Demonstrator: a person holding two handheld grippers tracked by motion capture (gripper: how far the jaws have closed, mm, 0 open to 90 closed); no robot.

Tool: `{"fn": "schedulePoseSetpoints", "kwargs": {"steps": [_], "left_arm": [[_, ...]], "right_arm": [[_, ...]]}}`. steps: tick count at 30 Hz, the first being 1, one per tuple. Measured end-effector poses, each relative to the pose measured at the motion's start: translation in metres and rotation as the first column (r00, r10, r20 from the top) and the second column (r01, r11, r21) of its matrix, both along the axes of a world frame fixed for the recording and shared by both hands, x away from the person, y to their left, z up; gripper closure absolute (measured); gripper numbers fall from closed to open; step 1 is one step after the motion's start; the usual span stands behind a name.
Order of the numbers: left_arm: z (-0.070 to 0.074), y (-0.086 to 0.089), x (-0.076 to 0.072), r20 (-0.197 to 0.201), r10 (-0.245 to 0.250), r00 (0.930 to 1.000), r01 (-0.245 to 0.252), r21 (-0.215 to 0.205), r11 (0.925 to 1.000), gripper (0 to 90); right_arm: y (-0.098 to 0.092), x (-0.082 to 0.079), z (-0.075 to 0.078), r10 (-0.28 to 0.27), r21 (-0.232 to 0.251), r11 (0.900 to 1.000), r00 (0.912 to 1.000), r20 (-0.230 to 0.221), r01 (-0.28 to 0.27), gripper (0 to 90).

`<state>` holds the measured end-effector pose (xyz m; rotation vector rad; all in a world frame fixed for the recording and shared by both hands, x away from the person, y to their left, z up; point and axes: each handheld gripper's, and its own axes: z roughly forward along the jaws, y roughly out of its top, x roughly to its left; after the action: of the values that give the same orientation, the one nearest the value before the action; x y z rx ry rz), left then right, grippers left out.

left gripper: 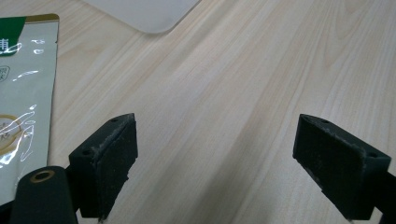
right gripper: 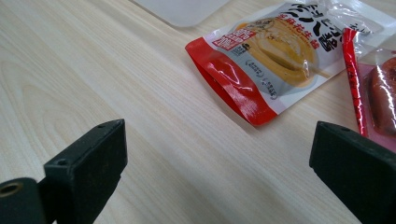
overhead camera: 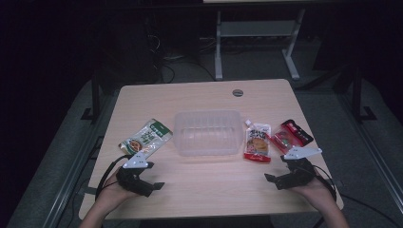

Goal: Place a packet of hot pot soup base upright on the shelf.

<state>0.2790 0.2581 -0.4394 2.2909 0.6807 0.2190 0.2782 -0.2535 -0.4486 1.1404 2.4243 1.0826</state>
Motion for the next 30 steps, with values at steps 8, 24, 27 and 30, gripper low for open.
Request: {"fn": "schedulePoseSetpoints", "kwargs": {"steps": [8,24,27,30], "left_arm": [[-0.001,-0.003,0.0,-0.009,-0.004,0.9999,0.004,-0.014,0.9999,13.3],[0.0,-0.003,0.0,-0.001,-0.006,1.0,0.006,-0.051,0.9987,13.9],[-0.001,-0.004,0.001,-0.007,-0.007,0.9999,0.007,-0.051,0.9987,14.0],[-0.001,-0.004,0.002,-0.012,-0.003,0.9999,0.003,-0.052,0.9987,14.0]], "right_arm": [[-0.003,0.0,0.002,-0.006,0.008,1.0,0.9999,-0.015,0.006,7.6],[-0.028,0.045,0.026,-0.16,-0.001,0.987,0.9869,0.021,0.16,89.5],[-0.034,0.06,0.027,-0.185,-0.008,0.983,0.9824,0.022,0.185,89.7],[-0.04,0.075,0.025,-0.213,-0.02,0.977,0.9769,0.022,0.213,89.7]]}}
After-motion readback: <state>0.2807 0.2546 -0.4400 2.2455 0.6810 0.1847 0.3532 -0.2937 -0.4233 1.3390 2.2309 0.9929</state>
